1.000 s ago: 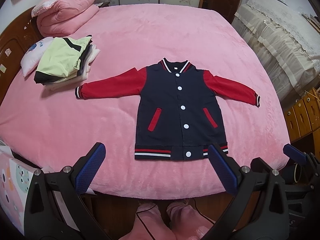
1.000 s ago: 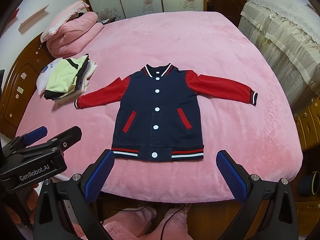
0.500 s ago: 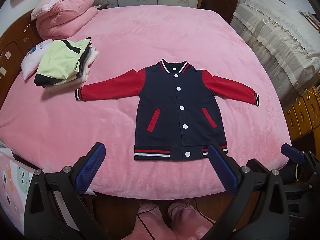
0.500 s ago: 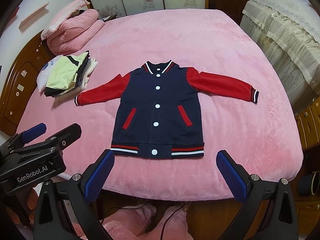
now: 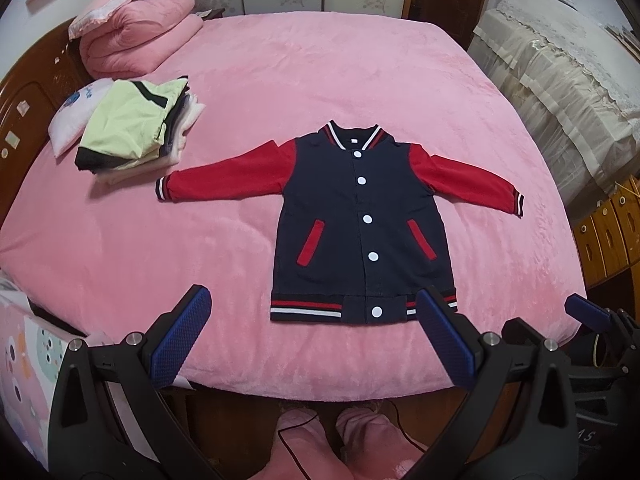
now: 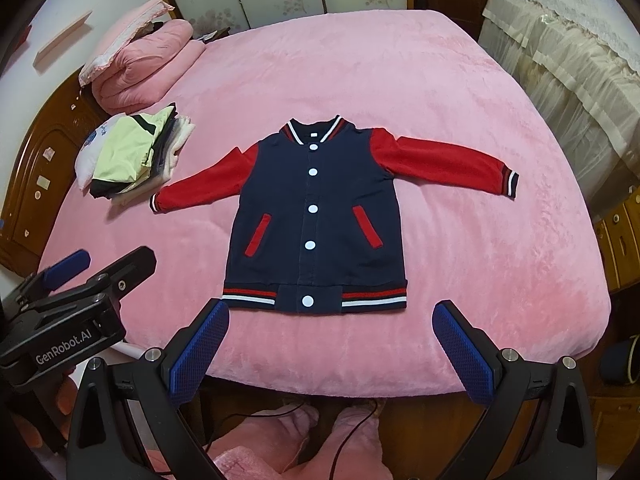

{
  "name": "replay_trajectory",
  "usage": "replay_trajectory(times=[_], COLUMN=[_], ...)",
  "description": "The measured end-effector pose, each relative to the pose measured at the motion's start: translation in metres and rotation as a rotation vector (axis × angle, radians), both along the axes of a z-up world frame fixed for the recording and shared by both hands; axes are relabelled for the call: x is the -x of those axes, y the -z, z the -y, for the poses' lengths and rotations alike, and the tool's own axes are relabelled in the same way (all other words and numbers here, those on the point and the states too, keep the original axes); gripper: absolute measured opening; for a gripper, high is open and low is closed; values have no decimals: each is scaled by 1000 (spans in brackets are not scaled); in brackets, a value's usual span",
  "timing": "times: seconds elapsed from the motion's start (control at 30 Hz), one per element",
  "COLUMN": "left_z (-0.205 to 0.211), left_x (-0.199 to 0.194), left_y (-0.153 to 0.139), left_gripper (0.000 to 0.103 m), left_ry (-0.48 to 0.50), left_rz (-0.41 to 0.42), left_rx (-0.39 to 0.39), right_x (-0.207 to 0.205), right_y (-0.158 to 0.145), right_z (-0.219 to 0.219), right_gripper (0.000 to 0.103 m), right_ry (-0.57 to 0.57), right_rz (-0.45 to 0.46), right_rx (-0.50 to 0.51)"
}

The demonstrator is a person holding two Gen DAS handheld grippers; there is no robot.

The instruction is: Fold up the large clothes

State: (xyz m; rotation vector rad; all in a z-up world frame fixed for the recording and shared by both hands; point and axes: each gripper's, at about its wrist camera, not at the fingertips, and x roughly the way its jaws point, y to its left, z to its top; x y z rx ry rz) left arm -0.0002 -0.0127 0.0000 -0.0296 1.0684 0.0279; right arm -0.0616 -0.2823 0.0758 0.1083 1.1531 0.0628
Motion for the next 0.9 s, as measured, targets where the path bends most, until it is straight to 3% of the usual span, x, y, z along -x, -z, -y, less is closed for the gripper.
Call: replay_trajectory(times=[0.7, 0.9], left_z=[28, 39], left_x=[4, 3], left_y=[6, 10], left_gripper=[102, 102], left_ry=[-53, -109], left_rz=[-21, -28], left_rx=[-13, 19], right_x=[-8, -9], right_y=[8, 12], right_z=[49, 67], right_gripper=[103, 103], right_ry=[-28, -45], right_rz=[-34, -34], right_rx=[-32, -38])
